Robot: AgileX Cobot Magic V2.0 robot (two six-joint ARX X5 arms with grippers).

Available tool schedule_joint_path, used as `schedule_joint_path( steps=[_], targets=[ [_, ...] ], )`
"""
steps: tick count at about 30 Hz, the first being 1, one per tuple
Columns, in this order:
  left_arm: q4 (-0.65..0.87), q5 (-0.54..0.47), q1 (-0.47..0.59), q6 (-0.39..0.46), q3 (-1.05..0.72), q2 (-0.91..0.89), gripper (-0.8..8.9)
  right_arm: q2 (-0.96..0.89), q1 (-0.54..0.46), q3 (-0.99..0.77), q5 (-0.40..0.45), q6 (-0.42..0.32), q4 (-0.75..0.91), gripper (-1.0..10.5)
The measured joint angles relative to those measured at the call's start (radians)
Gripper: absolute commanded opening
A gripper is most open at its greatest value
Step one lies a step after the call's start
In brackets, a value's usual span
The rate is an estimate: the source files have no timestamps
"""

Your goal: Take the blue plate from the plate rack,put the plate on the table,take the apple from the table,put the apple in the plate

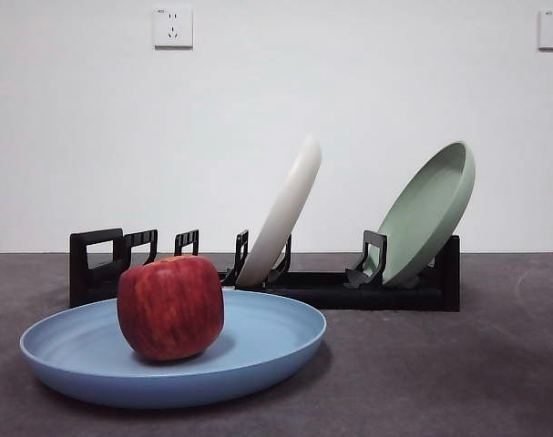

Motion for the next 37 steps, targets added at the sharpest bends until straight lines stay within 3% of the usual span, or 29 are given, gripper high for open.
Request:
schedule_joint_path(
  steps=[37],
  targets=[
    [0.0,0.0,0.0,0.0,0.0,0.0,-0.03,0.0,0.0,0.0,0.0,0.024,0.0,-0.2]
  ],
)
